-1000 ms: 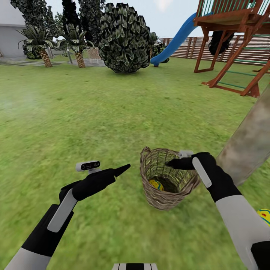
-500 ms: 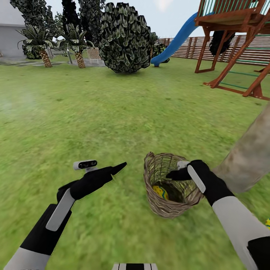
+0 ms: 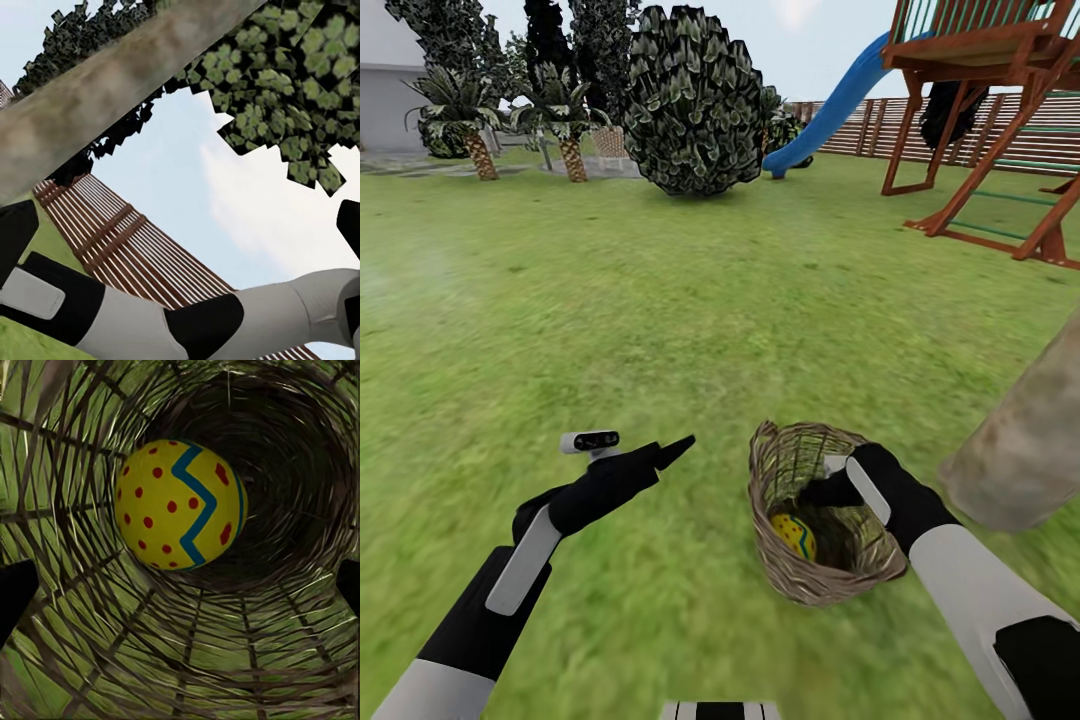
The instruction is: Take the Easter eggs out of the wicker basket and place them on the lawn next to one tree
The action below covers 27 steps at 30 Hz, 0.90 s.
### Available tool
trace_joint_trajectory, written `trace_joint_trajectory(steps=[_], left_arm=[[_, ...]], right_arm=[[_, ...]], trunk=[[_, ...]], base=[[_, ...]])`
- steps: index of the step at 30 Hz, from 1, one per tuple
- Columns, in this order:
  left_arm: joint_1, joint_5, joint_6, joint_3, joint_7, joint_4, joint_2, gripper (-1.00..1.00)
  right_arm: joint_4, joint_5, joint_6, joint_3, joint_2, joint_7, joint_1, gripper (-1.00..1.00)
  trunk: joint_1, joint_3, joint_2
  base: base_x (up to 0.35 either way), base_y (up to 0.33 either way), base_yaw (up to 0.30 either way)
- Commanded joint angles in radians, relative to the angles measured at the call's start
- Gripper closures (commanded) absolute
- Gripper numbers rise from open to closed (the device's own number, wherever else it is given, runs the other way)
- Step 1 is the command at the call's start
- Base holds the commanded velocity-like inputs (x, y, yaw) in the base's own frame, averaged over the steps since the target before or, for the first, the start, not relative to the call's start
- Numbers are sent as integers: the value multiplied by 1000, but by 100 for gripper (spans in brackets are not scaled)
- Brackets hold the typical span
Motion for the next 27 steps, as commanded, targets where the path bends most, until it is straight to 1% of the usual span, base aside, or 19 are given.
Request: trace_joint_trajectory(steps=[1, 5, 6, 8, 10, 12, 20, 24, 27], left_arm=[[-1, 8, 8, -3, 1, 1, 1, -100], [-1, 8, 4, -3, 2, 5, 1, -100], [5, 2, -2, -4, 4, 11, -5, -100], [17, 7, -6, -4, 6, 22, -6, -100], [28, 7, -6, -4, 7, 28, -6, -100], [39, 6, -6, -5, 8, 36, -7, -100], [41, 6, -6, -5, 9, 42, -8, -100], [41, 5, -6, -5, 9, 43, -8, -100], [41, 5, -6, -5, 9, 44, -8, -100]], right_arm=[[-1, 1, 3, 5, -1, 1, -1, -100], [0, 0, 3, 5, -1, 2, -1, -100], [6, 6, -3, 11, -7, 7, -6, -100], [17, 19, -14, 22, -16, 11, -18, -100], [13, 28, -14, 22, -20, 4, -18, -100], [2, 41, -21, 34, -31, 6, -11, -100], [-32, 91, -35, 78, -76, 51, -8, -100], [-54, 116, -56, 101, -98, 74, -8, -100], [-55, 133, -73, 118, -99, 90, -8, -100]], trunk=[[0, -1, 0], [0, -1, 0], [0, -1, 0], [0, -1, 0], [0, -1, 0], [0, -1, 0], [0, -1, 0], [0, -1, 0], [0, -1, 0]], base=[[315, 0, 0], [166, 0, 0], [0, 0, 0], [0, 0, 0], [0, 0, 0], [0, 0, 0], [0, 0, 0], [0, 0, 0], [0, 0, 0]])
